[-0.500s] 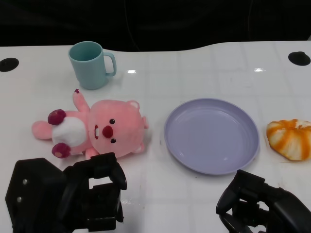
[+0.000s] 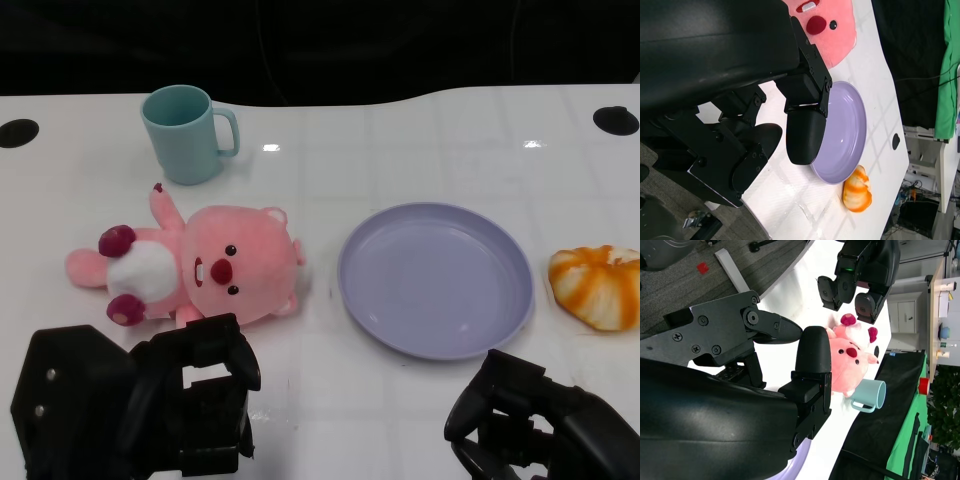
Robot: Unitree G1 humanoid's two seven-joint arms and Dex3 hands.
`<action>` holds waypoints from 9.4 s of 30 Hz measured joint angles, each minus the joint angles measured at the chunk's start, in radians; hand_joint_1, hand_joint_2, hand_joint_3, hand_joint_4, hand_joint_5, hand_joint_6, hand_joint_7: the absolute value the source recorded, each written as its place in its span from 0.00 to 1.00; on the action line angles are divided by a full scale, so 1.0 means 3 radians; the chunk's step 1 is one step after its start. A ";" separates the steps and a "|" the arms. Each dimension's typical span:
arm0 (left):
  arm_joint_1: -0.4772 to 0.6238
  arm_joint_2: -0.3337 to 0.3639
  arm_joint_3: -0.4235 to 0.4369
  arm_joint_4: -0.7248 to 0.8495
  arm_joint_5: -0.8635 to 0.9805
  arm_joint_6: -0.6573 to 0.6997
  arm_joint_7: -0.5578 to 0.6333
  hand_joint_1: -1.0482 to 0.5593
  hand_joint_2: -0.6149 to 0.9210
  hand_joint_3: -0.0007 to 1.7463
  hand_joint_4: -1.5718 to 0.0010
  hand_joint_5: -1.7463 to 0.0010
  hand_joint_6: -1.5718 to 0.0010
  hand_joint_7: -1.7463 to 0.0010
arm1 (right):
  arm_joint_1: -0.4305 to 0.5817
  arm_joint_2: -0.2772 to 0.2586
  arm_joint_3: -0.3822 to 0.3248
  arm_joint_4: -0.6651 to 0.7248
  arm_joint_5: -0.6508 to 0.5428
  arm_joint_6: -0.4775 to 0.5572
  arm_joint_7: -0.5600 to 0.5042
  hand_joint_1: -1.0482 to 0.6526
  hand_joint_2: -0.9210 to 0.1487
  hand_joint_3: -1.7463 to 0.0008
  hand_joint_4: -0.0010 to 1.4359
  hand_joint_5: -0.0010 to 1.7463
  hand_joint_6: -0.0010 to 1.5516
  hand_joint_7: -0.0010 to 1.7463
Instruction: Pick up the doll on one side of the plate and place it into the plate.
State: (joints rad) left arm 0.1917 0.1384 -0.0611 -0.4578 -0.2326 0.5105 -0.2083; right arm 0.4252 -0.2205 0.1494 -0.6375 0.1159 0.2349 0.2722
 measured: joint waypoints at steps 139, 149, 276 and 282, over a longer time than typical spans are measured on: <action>-0.2392 0.0615 -0.0878 0.4032 0.2620 -0.1930 0.1542 0.55 0.78 0.54 0.44 0.00 0.57 0.00 | 0.0070 0.0016 0.0010 -0.0043 0.0025 0.0059 0.0004 0.48 0.03 0.66 0.45 1.00 0.29 0.95; -0.2332 0.0612 -0.0802 0.3522 0.2583 -0.1772 0.1341 0.57 0.73 0.60 0.46 0.00 0.56 0.00 | 0.0065 0.0041 0.0025 -0.0040 0.0019 0.0057 -0.0009 0.47 0.03 0.66 0.45 1.00 0.29 0.95; -0.0466 -0.0222 -0.0114 0.0339 0.0466 -0.0813 0.0034 0.64 0.62 0.92 0.36 0.00 0.44 0.06 | 0.0157 0.0017 0.0138 -0.0166 -0.0003 0.0089 -0.0029 0.48 0.04 0.64 0.46 1.00 0.29 0.97; -0.0226 -0.0254 -0.0083 0.0006 0.0323 -0.0444 0.0045 0.66 0.62 0.91 0.38 0.00 0.45 0.04 | 0.0149 0.0017 0.0137 -0.0157 0.0001 0.0090 -0.0027 0.48 0.04 0.64 0.46 1.00 0.29 0.97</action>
State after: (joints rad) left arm 0.1240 0.0621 -0.0859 -0.4561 -0.1357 0.3773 -0.1947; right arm 0.4698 -0.2155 0.1904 -0.6845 0.1161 0.2619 0.2643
